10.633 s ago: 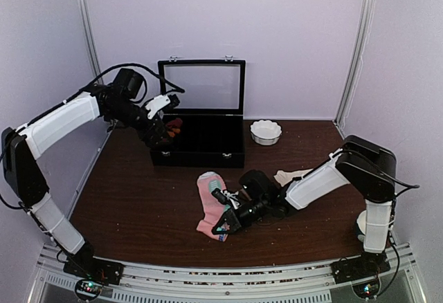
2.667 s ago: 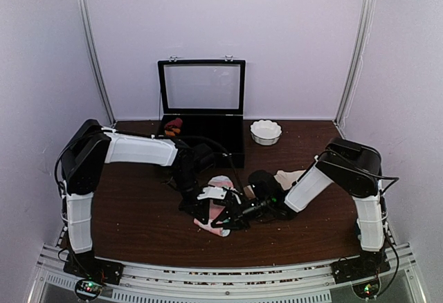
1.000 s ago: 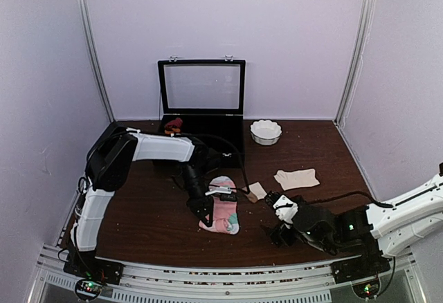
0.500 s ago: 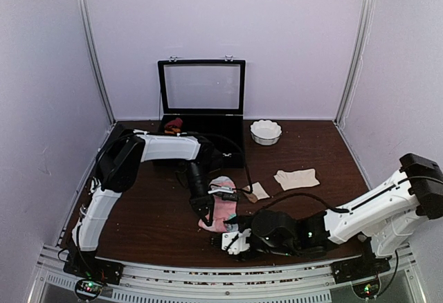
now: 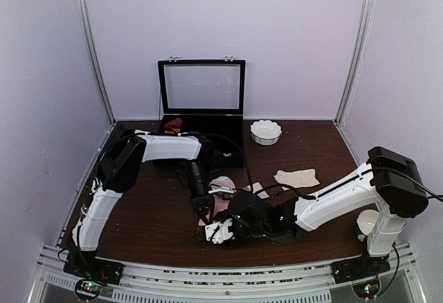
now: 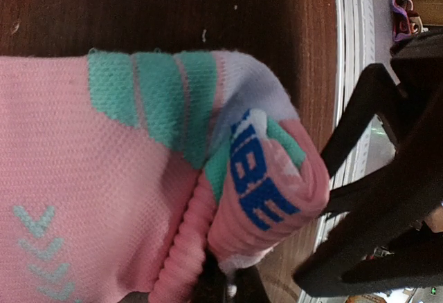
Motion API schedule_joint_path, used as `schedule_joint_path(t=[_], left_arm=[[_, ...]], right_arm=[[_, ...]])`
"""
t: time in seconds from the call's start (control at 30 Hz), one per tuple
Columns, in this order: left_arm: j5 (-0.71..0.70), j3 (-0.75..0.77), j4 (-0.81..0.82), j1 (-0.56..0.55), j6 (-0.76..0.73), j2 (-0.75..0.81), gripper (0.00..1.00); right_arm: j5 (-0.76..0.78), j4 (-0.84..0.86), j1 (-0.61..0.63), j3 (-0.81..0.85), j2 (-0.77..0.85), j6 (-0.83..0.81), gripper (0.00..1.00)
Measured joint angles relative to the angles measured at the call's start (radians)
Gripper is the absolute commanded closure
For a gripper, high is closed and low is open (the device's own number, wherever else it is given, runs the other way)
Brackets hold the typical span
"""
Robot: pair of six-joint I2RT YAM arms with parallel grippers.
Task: Roll the socks
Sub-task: Roll the sock at the center of the board.
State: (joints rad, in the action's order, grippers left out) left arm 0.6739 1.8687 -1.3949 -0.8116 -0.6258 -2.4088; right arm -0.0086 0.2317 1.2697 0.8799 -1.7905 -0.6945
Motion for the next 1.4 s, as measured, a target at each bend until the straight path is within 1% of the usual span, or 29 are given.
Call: schedule_joint_path(t=[0.1, 0.17, 0.2, 0.27, 0.4, 0.53, 0.67, 0.8, 0.83, 0.9, 0.97, 1.07, 1.1, 1.13, 1.17, 1.2, 1.3, 1.33, 1.4], left_arm=[[0.000, 0.000, 0.000, 0.000, 0.000, 0.000, 1.00], [0.000, 0.000, 0.000, 0.000, 0.000, 0.000, 0.97], [0.000, 0.000, 0.000, 0.000, -0.001, 0.000, 0.95], [0.000, 0.000, 0.000, 0.000, -0.003, 0.000, 0.86], [0.005, -0.001, -0.004, 0.001, -0.015, 0.002, 0.74], [0.013, -0.025, 0.005, 0.005, -0.036, 0.023, 0.70], [0.017, -0.054, 0.010, 0.016, -0.066, 0.043, 0.68], [0.012, -0.054, 0.010, 0.021, -0.079, 0.046, 0.63], [0.006, -0.054, 0.010, 0.023, -0.081, 0.050, 0.58], [-0.008, -0.055, 0.011, 0.029, -0.087, 0.062, 0.53], [-0.022, -0.057, 0.016, 0.042, -0.100, 0.083, 0.49], [-0.052, -0.076, 0.025, 0.066, -0.128, 0.124, 0.47], [-0.066, -0.085, 0.028, 0.079, -0.136, 0.143, 0.37], [-0.076, -0.093, 0.032, 0.089, -0.142, 0.159, 0.07], [-0.088, -0.101, 0.038, 0.100, -0.152, 0.176, 0.03], [-0.097, -0.114, 0.045, 0.113, -0.155, 0.197, 0.02], [-0.113, -0.172, 0.085, 0.143, -0.154, 0.268, 0.02], [-0.117, -0.216, 0.118, 0.152, -0.154, 0.309, 0.02], [-0.117, -0.298, 0.165, 0.163, -0.154, 0.382, 0.06]], right_arm=[[-0.014, -0.013, -0.018, 0.002, -0.023, -0.004, 0.55], [-0.019, -0.021, -0.027, 0.002, -0.036, -0.004, 0.59], [-0.020, -0.021, -0.032, 0.002, -0.039, -0.005, 0.61], [-0.021, -0.018, -0.038, 0.002, -0.040, -0.001, 0.65], [-0.024, -0.003, -0.056, -0.002, -0.040, 0.032, 0.67], [-0.039, 0.016, -0.072, -0.003, -0.053, 0.071, 0.67], [-0.045, 0.042, -0.079, -0.003, -0.068, 0.092, 0.69], [-0.059, 0.051, -0.090, 0.002, -0.082, 0.112, 0.76], [-0.068, 0.048, -0.096, 0.009, -0.087, 0.122, 0.77], [-0.085, 0.036, -0.109, 0.026, -0.097, 0.138, 0.80], [-0.103, 0.024, -0.124, 0.045, -0.108, 0.157, 0.87], [-0.144, -0.011, -0.145, 0.075, -0.119, 0.187, 0.94], [-0.157, -0.025, -0.150, 0.083, -0.120, 0.198, 0.96], [-0.171, -0.037, -0.155, 0.090, -0.121, 0.205, 0.98], [-0.185, -0.051, -0.159, 0.099, -0.122, 0.215, 0.99], [-0.202, -0.064, -0.164, 0.106, -0.122, 0.229, 1.00], [-0.261, -0.092, -0.186, 0.120, -0.122, 0.288, 1.00], [-0.291, -0.102, -0.197, 0.126, -0.122, 0.317, 1.00], [-0.361, -0.111, -0.224, 0.128, -0.121, 0.389, 1.00]])
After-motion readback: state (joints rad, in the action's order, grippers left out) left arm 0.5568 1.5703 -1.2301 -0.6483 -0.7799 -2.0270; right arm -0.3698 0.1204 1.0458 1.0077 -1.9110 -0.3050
